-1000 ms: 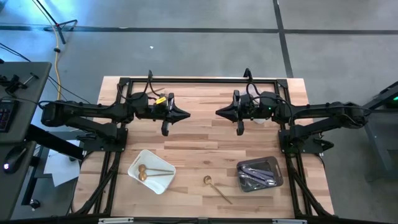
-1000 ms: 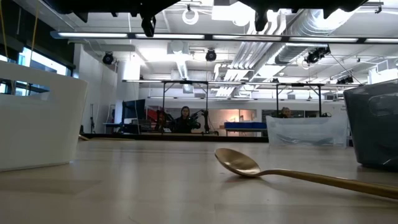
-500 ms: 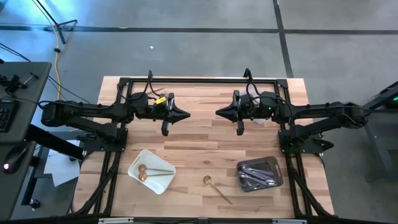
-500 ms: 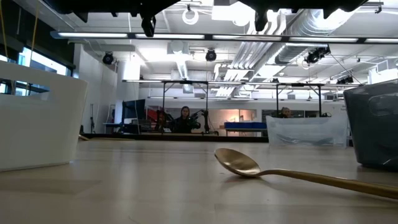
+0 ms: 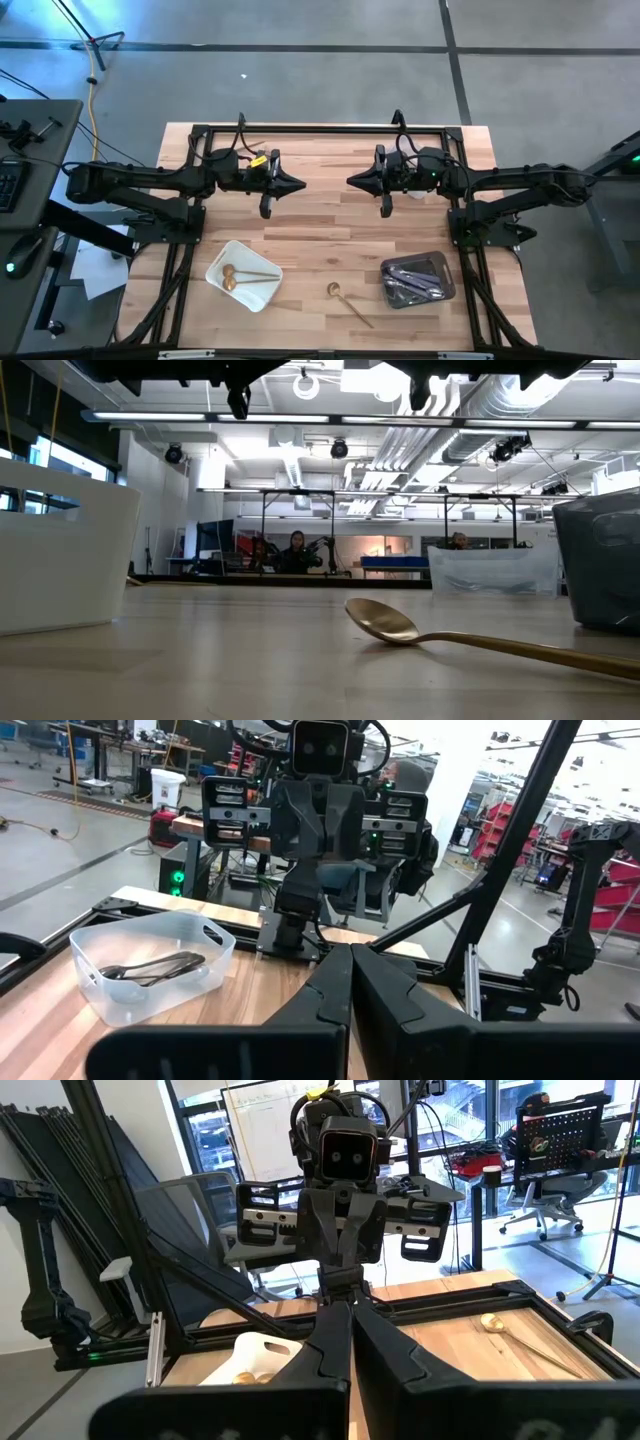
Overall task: Sort silverware by color (type)
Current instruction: Put the gold spoon into the white bin
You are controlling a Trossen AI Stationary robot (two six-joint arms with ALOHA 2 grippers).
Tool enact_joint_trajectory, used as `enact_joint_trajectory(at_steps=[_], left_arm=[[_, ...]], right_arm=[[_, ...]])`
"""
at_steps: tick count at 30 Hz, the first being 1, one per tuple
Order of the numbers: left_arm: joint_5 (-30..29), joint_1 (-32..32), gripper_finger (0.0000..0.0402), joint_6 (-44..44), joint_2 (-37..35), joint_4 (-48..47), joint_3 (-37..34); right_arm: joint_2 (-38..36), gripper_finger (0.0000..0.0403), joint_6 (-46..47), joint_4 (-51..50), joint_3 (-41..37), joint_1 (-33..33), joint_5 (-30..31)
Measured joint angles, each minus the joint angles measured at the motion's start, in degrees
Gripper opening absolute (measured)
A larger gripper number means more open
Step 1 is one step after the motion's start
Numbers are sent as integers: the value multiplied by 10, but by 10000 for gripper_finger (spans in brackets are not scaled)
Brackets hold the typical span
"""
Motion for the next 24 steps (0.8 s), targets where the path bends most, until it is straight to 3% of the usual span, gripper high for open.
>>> enact_joint_trajectory(at_steps=[7,10,16,20,24], left_arm=[[0,0,0,0,0,0,0],[-27,8,3,-28,0,-36,16],[-91,93,37,13,4,-342,116],[-128,193,68,66,35,-525,190],[-147,307,97,96,97,-638,247]], right_arm=[[0,0,0,-4,0,0,0],[0,0,-5,-9,0,0,0],[0,0,-12,-19,0,0,44],[0,0,0,-23,0,-1,62],[0,0,7,-23,0,0,62]])
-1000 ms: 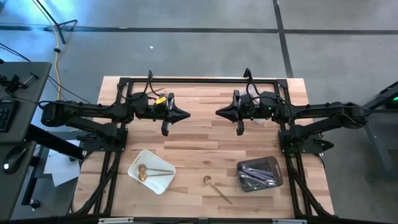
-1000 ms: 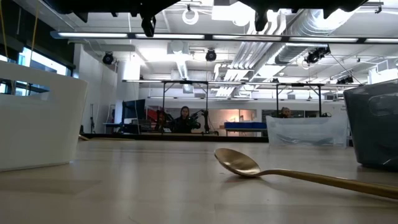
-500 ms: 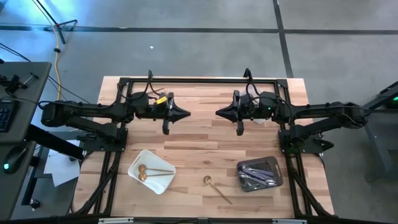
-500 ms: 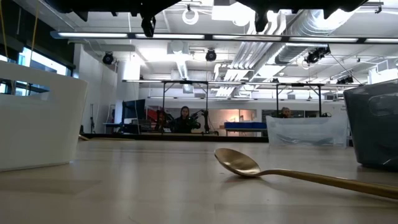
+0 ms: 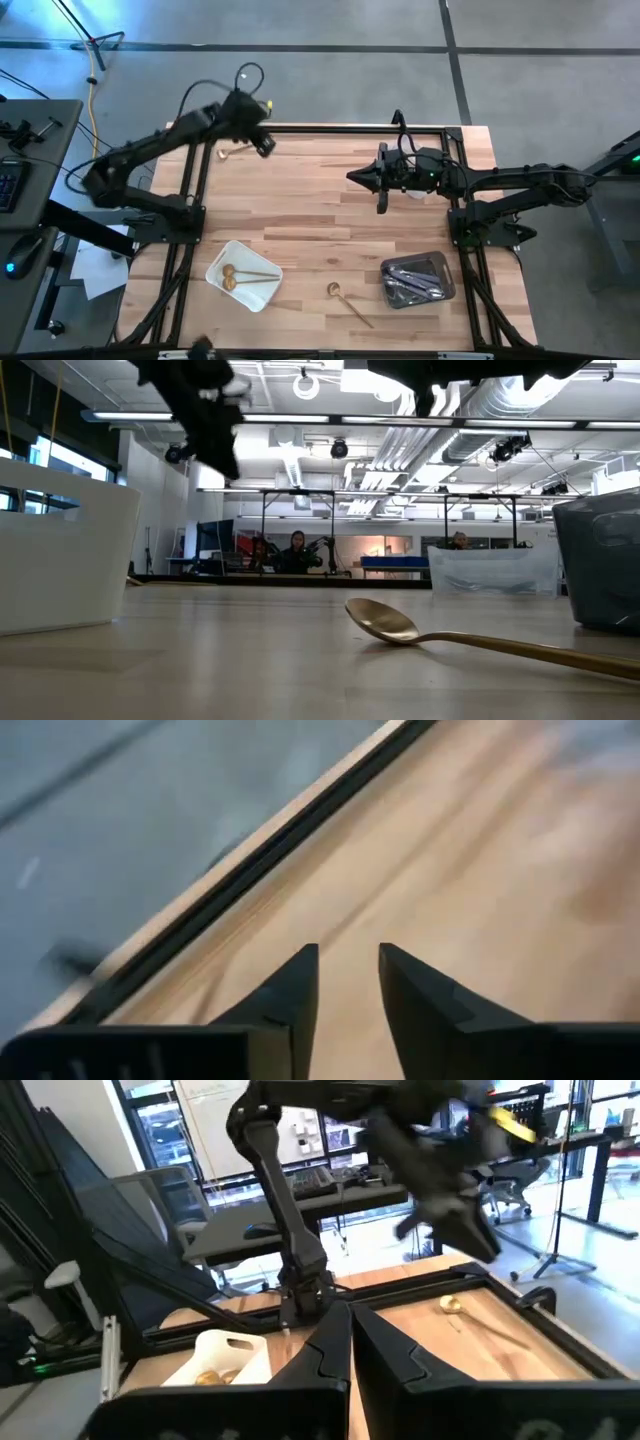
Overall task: Sort silverware by color (type)
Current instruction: Put the gold spoon into the white bin
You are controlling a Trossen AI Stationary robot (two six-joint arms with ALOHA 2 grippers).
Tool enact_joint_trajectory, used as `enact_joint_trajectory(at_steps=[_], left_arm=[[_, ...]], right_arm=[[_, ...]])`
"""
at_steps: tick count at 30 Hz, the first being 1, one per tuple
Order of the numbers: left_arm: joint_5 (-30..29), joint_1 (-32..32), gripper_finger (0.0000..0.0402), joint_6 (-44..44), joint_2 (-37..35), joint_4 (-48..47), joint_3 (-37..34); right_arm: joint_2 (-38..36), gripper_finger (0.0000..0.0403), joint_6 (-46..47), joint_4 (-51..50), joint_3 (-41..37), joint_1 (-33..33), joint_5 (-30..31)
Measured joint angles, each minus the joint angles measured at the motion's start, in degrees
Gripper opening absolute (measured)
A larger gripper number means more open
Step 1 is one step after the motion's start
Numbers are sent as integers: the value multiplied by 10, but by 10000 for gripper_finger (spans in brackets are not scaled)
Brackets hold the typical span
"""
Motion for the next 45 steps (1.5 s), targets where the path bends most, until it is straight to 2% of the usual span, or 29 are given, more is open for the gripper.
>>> enact_joint_trajectory(at_steps=[3,7,18,24,33,45], left_arm=[[1,74,115,14,62,-52,28],[10,138,130,46,145,-106,58],[17,182,134,39,281,-165,72],[13,191,134,39,314,-172,72],[-43,205,134,43,340,-169,72],[-62,215,133,75,379,-167,74]], right_arm=[[0,0,23,-4,0,0,0],[0,0,42,-5,0,0,-1],[0,0,112,-37,0,0,-2],[0,0,114,-39,0,0,-2],[0,0,114,-39,0,0,-2],[0,0,114,-42,0,0,-2]])
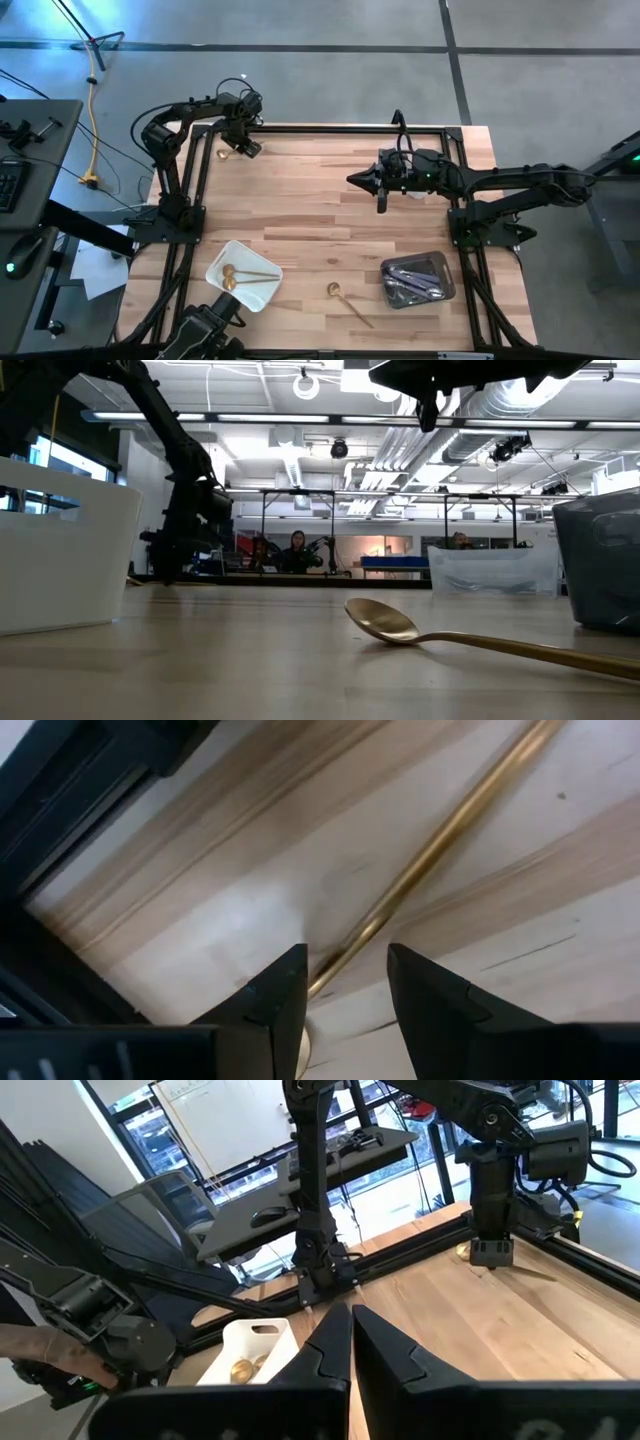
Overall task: Sort silverware by color (type)
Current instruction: Put the gold spoon into the white bin
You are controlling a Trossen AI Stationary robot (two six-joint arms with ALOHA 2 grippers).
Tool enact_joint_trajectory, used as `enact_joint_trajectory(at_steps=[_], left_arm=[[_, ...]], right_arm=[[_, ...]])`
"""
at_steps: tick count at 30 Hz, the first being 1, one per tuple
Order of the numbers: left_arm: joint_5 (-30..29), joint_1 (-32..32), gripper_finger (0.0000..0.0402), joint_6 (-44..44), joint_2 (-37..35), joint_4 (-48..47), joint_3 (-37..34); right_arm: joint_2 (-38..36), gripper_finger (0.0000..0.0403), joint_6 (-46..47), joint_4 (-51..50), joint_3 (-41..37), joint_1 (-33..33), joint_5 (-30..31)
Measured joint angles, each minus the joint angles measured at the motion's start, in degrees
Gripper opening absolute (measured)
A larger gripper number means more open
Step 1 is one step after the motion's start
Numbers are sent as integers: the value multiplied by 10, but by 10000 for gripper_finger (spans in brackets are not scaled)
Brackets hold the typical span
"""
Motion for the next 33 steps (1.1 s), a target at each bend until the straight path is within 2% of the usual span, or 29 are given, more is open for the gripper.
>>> enact_joint_trajectory(at_steps=[6,9,16,28,33], left_arm=[[20,1,133,54,1,-6,0],[19,-1,119,72,2,-11,0],[10,-8,12,103,3,-18,4],[5,-32,3,116,4,-40,5],[42,-43,2,124,-11,-77,3]], right_arm=[[0,0,0,-7,0,0,0],[0,0,-3,-13,0,0,0],[0,0,-4,-18,0,0,0],[0,0,-1,-24,0,0,0],[0,0,0,-24,0,0,0]])
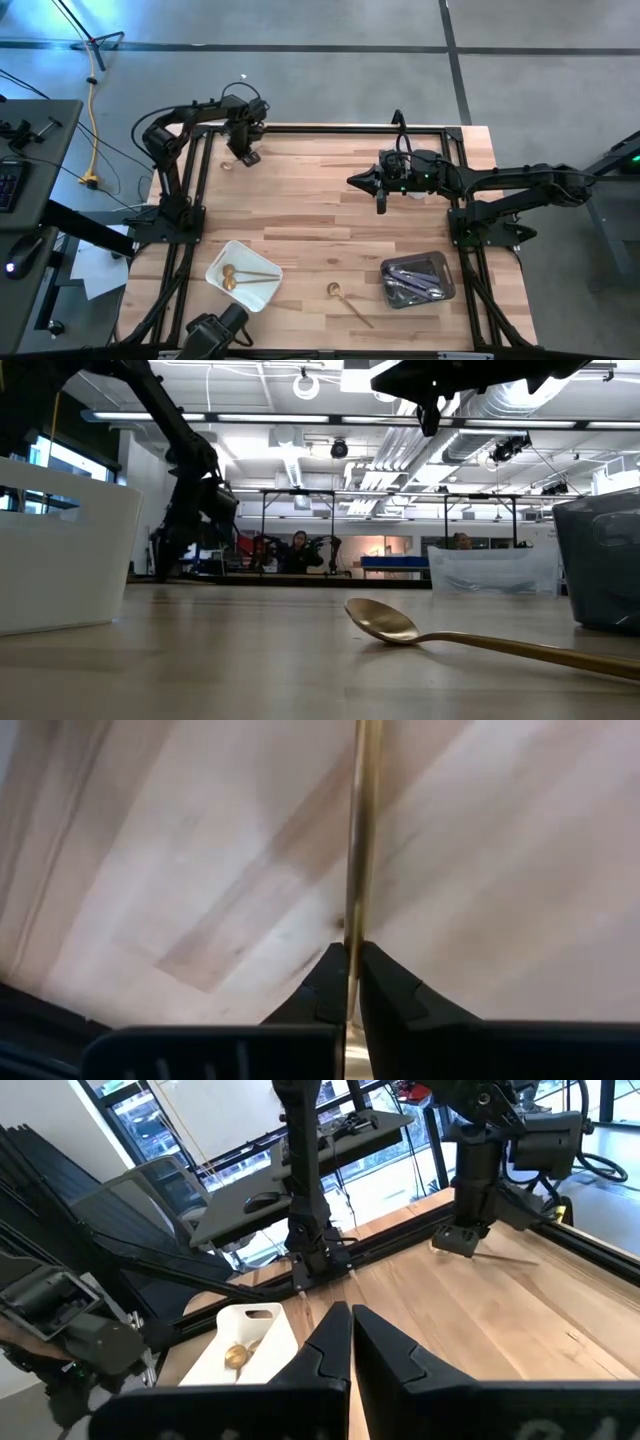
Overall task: Sort silverware by color (type)
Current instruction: Put the gold spoon into the white bin
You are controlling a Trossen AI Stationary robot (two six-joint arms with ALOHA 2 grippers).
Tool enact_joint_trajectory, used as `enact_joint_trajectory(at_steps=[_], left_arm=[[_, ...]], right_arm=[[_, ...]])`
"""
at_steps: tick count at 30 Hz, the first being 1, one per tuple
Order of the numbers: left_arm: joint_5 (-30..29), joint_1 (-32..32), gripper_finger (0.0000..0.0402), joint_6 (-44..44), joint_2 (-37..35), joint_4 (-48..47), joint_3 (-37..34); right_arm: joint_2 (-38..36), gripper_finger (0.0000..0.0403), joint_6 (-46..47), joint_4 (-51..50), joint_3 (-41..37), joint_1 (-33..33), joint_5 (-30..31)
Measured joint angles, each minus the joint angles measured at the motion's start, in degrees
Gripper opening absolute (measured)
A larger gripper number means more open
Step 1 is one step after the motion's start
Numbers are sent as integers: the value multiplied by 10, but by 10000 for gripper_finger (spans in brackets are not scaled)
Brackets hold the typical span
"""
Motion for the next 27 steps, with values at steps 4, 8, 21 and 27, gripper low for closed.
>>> enact_joint_trajectory(at_steps=[4,8,21,27], left_arm=[[29,-24,1,-18,-28,-17,0],[102,-69,1,-41,-70,-6,0],[250,-299,0,-297,-272,418,-180],[175,-402,0,-474,-320,670,-336]], right_arm=[[0,0,0,0,0,0,0],[0,0,-5,0,0,0,0],[0,0,-19,0,0,0,-1],[0,0,-19,0,0,0,-16]])
